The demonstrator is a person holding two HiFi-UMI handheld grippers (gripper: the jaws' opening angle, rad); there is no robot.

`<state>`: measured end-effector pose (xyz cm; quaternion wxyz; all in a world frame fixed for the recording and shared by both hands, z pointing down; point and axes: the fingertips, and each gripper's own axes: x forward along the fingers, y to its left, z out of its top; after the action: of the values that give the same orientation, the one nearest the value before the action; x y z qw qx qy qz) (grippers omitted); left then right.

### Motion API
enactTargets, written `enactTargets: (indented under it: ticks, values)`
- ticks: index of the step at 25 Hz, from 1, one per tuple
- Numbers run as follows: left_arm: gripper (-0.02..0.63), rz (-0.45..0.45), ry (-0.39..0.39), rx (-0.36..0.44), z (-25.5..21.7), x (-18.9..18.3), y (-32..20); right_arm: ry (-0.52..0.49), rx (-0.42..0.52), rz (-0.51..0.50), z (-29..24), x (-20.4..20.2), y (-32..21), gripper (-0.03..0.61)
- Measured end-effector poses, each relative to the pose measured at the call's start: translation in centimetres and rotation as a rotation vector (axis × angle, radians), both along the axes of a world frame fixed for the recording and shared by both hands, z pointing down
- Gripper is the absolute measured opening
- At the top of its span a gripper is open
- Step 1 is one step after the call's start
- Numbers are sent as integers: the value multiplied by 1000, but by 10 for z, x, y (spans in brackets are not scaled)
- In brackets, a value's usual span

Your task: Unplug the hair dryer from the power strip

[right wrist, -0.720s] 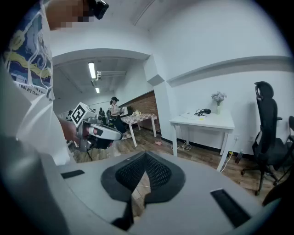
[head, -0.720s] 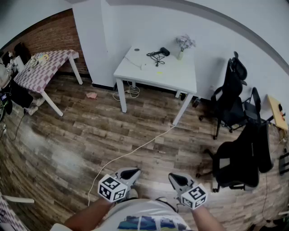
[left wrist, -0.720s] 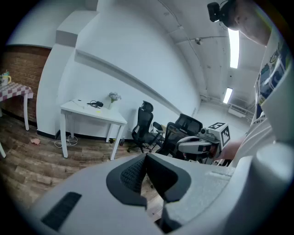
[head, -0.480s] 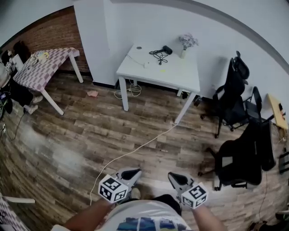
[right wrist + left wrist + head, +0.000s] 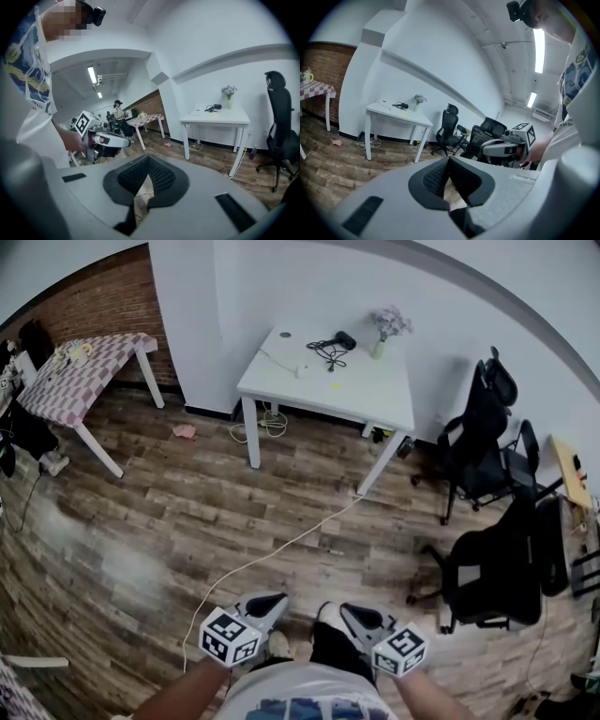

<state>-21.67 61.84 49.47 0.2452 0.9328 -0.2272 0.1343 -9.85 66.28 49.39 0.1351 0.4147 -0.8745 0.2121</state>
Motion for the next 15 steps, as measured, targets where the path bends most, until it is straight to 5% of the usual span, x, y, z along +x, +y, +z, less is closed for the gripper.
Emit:
enactTargets:
  ticks: [15]
  values:
    - [5,-51,-64,36,-20,85,-150,-26,76,-89,-8,78,-176,35]
